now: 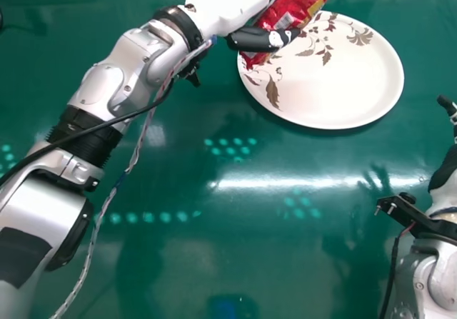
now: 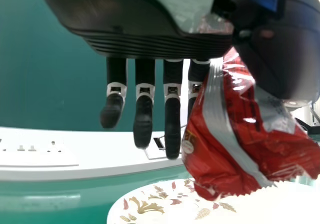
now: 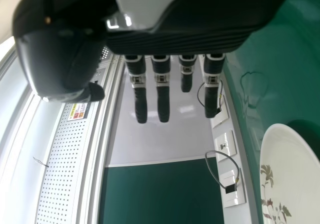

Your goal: Pick up biscuit and place it in the plate

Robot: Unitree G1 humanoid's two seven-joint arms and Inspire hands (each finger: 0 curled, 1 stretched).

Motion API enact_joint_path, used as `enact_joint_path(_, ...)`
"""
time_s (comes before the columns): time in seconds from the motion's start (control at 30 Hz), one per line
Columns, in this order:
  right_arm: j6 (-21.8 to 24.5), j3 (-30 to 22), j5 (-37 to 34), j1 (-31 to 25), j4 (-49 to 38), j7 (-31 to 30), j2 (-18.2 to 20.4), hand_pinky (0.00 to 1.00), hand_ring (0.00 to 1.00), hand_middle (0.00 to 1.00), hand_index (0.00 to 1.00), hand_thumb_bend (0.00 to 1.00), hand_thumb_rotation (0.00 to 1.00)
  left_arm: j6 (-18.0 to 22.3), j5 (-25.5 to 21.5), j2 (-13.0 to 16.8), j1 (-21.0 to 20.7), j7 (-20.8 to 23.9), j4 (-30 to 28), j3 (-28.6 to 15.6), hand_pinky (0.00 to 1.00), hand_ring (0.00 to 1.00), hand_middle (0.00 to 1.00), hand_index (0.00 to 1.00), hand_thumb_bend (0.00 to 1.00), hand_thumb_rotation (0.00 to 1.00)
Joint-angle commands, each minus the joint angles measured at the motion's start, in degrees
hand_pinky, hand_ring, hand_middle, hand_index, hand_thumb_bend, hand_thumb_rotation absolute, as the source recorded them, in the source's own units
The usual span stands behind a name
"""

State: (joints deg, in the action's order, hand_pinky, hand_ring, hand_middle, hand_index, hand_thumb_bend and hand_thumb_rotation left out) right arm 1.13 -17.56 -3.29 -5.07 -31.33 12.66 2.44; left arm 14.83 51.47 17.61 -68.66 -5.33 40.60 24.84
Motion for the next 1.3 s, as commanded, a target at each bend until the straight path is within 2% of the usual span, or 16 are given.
enact_joint_path(0.0,-0.3,-0.4,-0.1,0.1,0.3,0.0,-0.3,0.74,0.8,0.82,0.76,0.51,0.21,1.2,-0.3,-2.0,-3.7,3.5,4.8,1.6,0.1,0.17,0.39,0.49,0.5,0.0)
enact_joint_path(0.03,-0.3,-0.4,-0.2,0.2,0.2,0.0,-0.3,0.73,0.8,0.81,0.76,0.5,0.21,1.3,-0.5,-2.9,-4.9,4.0,7.2,1.9,0.1,0.17,0.43,0.49,0.5,0.0)
enact_joint_path(0.07,-0.2,-0.4,-0.1,0.2,0.2,0.0,-0.4,0.72,0.79,0.81,0.76,0.5,0.21,1.2,-0.8,-3.7,-6.2,4.1,9.4,2.1,0.09,0.16,0.4,0.5,0.5,0.0)
enact_joint_path(0.17,-0.2,-0.5,-0.3,0.6,0.4,-0.2,-0.6,0.72,0.8,0.81,0.77,0.51,0.22,0.7,-1.3,-6.3,-9.7,4.9,15.7,2.9,0.09,0.16,0.46,0.49,0.51,0.0)
enact_joint_path(0.3,-0.4,-0.5,0.1,1.0,1.0,-0.7,-1.3,0.72,0.8,0.81,0.78,0.5,0.22,-0.4,-1.5,-9.3,-13.0,7.8,22.4,3.8,0.18,0.28,0.48,0.49,0.51,0.0)
enact_joint_path(0.37,-0.5,-0.5,0.0,1.2,1.2,-0.8,-1.4,0.72,0.8,0.81,0.78,0.5,0.22,-1.8,-1.8,-11.0,-14.3,8.3,25.4,4.2,0.17,0.26,0.48,0.49,0.51,0.0)
enact_joint_path(0.43,-0.6,-0.5,0.3,1.3,1.1,-0.8,-1.4,0.72,0.79,0.81,0.77,0.49,0.21,-2.5,-1.8,-12.5,-15.5,8.7,28.0,4.8,0.26,0.39,0.46,0.52,0.5,0.0)
enact_joint_path(0.5,-0.5,-0.4,0.3,1.2,0.9,-0.8,-1.3,0.72,0.8,0.81,0.77,0.49,0.21,-3.1,-1.9,-13.7,-16.5,8.2,30.0,5.3,0.29,0.41,0.46,0.53,0.5,0.0)
enact_joint_path(0.53,-0.3,-0.4,0.3,1.2,0.6,-0.8,-1.1,0.72,0.8,0.81,0.77,0.5,0.21,-3.3,-1.9,-14.2,-16.9,7.9,30.7,5.5,0.3,0.43,0.46,0.53,0.5,0.0)
enact_joint_path(0.63,-0.2,-0.2,0.2,0.8,0.1,-0.7,-0.7,0.73,0.81,0.82,0.78,0.49,0.21,-5.1,-1.9,-15.8,-17.9,7.0,32.7,6.3,0.26,0.37,0.45,0.54,0.5,0.0)
enact_joint_path(0.67,-0.2,-0.1,0.2,0.6,-0.1,-0.6,-0.5,0.73,0.81,0.82,0.79,0.49,0.2,-5.4,-1.8,-16.1,-18.1,7.1,33.3,6.7,0.22,0.32,0.43,0.54,0.5,0.0)
enact_joint_path(0.8,-0.1,-0.1,0.1,0.0,-0.6,-0.4,-0.1,0.74,0.81,0.83,0.79,0.49,0.21,-6.6,-1.5,-16.9,-18.0,6.7,34.2,7.8,0.27,0.4,0.46,0.53,0.5,0.0)
enact_joint_path(0.87,-0.1,-0.1,-0.1,-0.1,-0.7,-0.3,0.2,0.75,0.81,0.83,0.79,0.49,0.21,-7.1,-1.9,-17.2,-17.8,6.2,34.6,8.0,0.26,0.38,0.45,0.54,0.5,0.0)
enact_joint_path(1.0,-0.5,0.0,0.1,-0.3,-0.7,-0.3,0.2,0.75,0.81,0.82,0.79,0.49,0.2,-7.7,-2.4,-17.2,-17.5,5.8,34.8,8.2,0.29,0.41,0.46,0.55,0.5,0.0)
enact_joint_path(1.07,-0.5,0.0,0.1,-0.4,-0.7,-0.4,0.2,0.74,0.81,0.82,0.78,0.49,0.2,-7.6,-2.3,-17.1,-17.3,5.8,34.9,8.5,0.33,0.47,0.47,0.53,0.5,0.0)
enact_joint_path(1.27,-0.3,0.2,0.1,-0.5,-0.8,-0.2,0.4,0.74,0.81,0.82,0.78,0.48,0.21,-6.7,-1.8,-16.5,-17.2,6.4,34.8,9.7,0.3,0.43,0.46,0.54,0.5,0.0)
